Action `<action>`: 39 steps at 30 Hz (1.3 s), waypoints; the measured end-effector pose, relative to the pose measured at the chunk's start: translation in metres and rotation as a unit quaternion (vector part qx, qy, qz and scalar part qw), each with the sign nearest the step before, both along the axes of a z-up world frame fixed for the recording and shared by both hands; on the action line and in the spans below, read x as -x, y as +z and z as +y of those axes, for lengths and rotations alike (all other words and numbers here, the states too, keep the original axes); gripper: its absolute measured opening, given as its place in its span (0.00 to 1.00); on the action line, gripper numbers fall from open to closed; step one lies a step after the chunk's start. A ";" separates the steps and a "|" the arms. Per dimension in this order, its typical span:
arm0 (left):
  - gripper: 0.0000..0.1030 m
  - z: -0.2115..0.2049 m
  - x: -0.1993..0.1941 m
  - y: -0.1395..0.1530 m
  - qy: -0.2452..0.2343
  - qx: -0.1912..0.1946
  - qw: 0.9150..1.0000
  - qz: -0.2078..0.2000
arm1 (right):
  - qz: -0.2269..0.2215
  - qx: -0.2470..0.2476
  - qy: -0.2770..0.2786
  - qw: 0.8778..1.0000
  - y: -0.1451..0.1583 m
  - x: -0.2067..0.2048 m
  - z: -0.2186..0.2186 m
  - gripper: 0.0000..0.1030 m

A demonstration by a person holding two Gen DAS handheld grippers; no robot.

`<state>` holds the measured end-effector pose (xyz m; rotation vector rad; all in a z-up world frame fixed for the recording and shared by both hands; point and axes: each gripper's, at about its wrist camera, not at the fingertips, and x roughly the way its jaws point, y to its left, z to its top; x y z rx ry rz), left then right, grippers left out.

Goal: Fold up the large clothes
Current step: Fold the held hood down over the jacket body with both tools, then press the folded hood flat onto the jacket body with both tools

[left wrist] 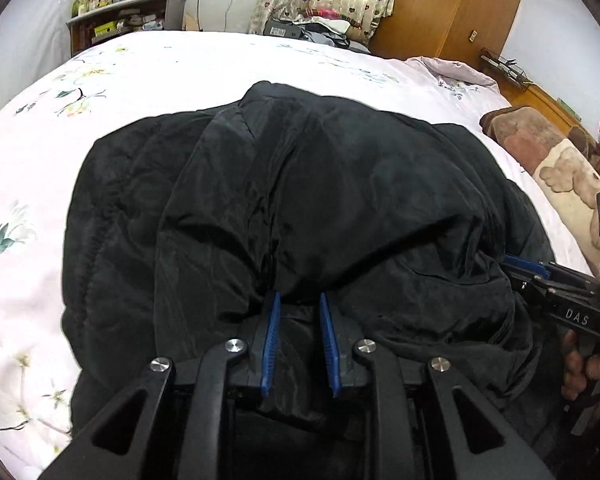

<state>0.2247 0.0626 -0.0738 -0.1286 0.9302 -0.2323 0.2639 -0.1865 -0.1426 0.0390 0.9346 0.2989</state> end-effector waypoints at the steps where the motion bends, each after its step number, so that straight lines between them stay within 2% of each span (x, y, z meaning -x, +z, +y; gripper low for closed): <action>1: 0.22 0.003 0.003 0.006 -0.002 0.006 1.000 0.003 | 0.002 -0.001 0.001 1.000 0.008 0.002 -0.001 0.40; 3: 0.22 0.009 0.013 0.023 -0.002 0.027 1.000 -0.005 | -0.012 -0.011 -0.004 1.000 0.028 0.010 -0.003 0.40; 6: 0.22 0.010 0.037 0.049 -0.021 0.053 0.997 -0.043 | -0.047 -0.028 0.002 0.999 0.056 0.029 -0.007 0.40; 8: 0.22 0.006 0.046 0.053 -0.035 0.067 0.996 -0.050 | -0.054 -0.038 0.016 0.998 0.063 0.038 -0.004 0.40; 10: 0.22 -0.002 0.046 0.038 -0.045 0.062 0.997 -0.029 | -0.036 -0.039 0.034 0.998 0.051 0.040 0.006 0.40; 12: 0.22 -0.008 0.041 0.010 -0.043 0.045 0.998 0.010 | -0.004 -0.020 0.039 0.999 0.027 0.036 0.014 0.40; 15: 0.22 -0.008 0.036 -0.012 -0.031 0.035 0.999 0.020 | 0.015 -0.008 0.028 0.999 -0.003 0.029 0.015 0.40; 17: 0.22 -0.007 0.033 -0.014 -0.019 0.045 0.998 0.026 | 0.024 -0.009 0.021 0.999 -0.014 0.024 0.014 0.40; 21: 0.22 -0.011 0.030 -0.012 -0.021 0.034 0.999 0.032 | 0.032 -0.014 0.022 0.999 -0.023 0.019 0.011 0.40; 23: 0.22 -0.014 0.030 0.000 -0.025 0.031 0.998 0.042 | 0.038 -0.015 0.020 0.999 -0.011 0.022 0.008 0.40; 25: 0.22 -0.011 0.035 0.017 -0.028 0.046 0.998 0.041 | 0.021 -0.021 0.023 0.999 0.009 0.032 0.001 0.40; 28: 0.23 -0.004 0.043 0.048 -0.034 0.046 0.998 -0.006 | -0.035 -0.019 0.030 0.999 0.047 0.047 -0.008 0.40; 31: 0.24 -0.001 0.017 0.071 -0.021 0.039 0.998 -0.050 | -0.073 -0.024 0.016 0.997 0.070 0.029 -0.017 0.40; 33: 0.24 0.002 -0.016 0.071 0.006 0.025 0.998 -0.065 | -0.080 -0.015 -0.003 0.997 0.070 0.002 -0.018 0.40; 36: 0.24 0.013 -0.063 0.051 0.043 0.018 0.998 -0.048 | -0.072 -0.021 -0.026 0.997 0.059 -0.038 -0.024 0.40; 38: 0.23 0.025 -0.070 0.024 0.057 0.002 0.998 -0.034 | -0.059 -0.004 -0.036 0.998 0.045 -0.053 -0.024 0.40; 39: 0.20 0.029 -0.075 0.009 0.062 0.009 0.998 -0.018 | -0.050 0.014 -0.040 0.998 0.030 -0.051 -0.019 0.38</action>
